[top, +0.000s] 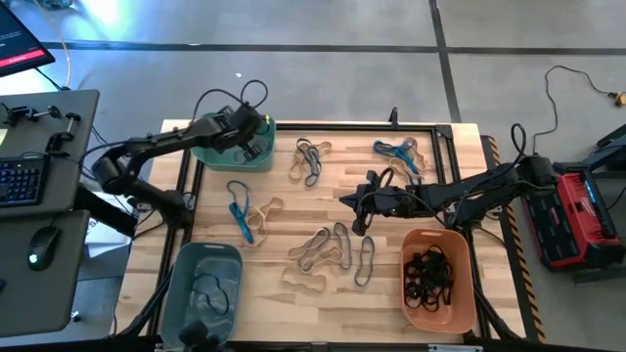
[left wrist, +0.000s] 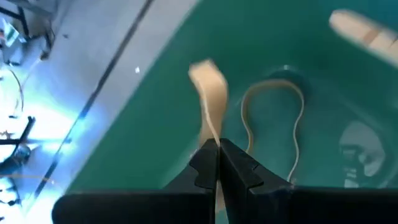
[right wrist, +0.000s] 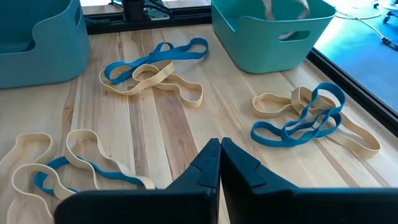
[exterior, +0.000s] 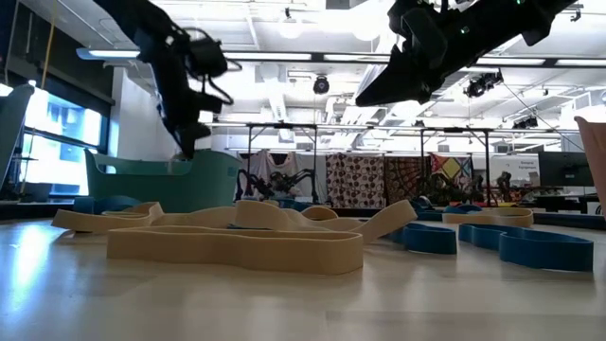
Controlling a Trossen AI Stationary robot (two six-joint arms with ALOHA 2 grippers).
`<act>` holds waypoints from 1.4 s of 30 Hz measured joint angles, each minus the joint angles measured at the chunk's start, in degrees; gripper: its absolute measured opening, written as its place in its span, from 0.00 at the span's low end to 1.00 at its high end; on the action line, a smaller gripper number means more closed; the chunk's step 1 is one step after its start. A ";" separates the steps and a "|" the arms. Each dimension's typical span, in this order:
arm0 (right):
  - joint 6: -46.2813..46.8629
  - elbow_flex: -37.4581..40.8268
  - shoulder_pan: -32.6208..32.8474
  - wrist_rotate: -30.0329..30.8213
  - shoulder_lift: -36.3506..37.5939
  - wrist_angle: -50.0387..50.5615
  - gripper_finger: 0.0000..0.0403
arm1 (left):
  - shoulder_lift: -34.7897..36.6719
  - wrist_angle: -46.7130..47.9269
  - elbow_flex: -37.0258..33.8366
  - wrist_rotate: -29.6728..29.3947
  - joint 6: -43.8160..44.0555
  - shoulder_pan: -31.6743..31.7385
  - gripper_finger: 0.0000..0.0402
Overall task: Sort rubber bands into baskets
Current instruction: Put the brown rubber band into the green bin
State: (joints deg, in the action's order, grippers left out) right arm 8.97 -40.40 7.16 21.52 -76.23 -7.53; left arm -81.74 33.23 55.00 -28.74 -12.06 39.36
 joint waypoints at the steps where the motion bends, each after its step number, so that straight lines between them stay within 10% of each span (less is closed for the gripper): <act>1: 0.00 0.02 0.02 0.00 0.00 0.00 0.00 | -1.05 0.00 0.00 0.08 -0.14 0.11 0.01; 21: -0.24 0.02 0.02 -0.02 0.00 0.17 0.00 | 1.22 -1.25 0.00 2.95 -4.49 -3.53 0.32; 42: 0.02 0.02 -0.01 -0.02 0.00 0.17 0.00 | 4.81 -5.52 0.00 23.05 -6.07 -18.88 0.33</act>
State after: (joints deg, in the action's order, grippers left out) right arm 8.99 -40.38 7.15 21.50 -76.23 -7.35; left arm -76.93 27.71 55.00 -5.69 -18.13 20.48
